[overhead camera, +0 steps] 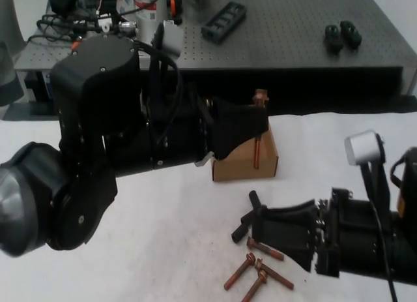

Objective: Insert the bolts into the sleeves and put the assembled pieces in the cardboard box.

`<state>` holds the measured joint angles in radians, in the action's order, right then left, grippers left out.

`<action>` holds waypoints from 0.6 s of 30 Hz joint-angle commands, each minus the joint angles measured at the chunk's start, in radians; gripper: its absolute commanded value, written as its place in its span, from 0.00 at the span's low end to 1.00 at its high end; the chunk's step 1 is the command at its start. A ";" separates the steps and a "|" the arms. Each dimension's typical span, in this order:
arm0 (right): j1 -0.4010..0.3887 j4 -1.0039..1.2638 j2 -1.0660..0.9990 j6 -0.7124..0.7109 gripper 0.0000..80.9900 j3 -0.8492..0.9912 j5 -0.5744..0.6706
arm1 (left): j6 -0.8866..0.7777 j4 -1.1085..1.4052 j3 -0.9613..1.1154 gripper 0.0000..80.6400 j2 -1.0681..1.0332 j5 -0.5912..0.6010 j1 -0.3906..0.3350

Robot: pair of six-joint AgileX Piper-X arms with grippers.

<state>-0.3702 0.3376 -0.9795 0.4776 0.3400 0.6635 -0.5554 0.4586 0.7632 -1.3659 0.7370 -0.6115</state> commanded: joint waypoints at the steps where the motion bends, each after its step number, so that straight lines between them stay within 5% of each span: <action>1: -0.005 0.073 -0.022 0.020 0.01 0.004 -0.002 | -0.036 0.035 0.003 0.01 0.011 0.018 -0.001; 18: -0.005 0.218 -0.041 -0.003 0.01 0.004 -0.132 | -0.046 0.023 0.003 0.01 0.011 0.037 -0.001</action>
<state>-0.3750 0.5003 -1.0182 0.4855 0.3379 0.5505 -0.5808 0.4760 0.7600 -1.3659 0.7615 -0.6115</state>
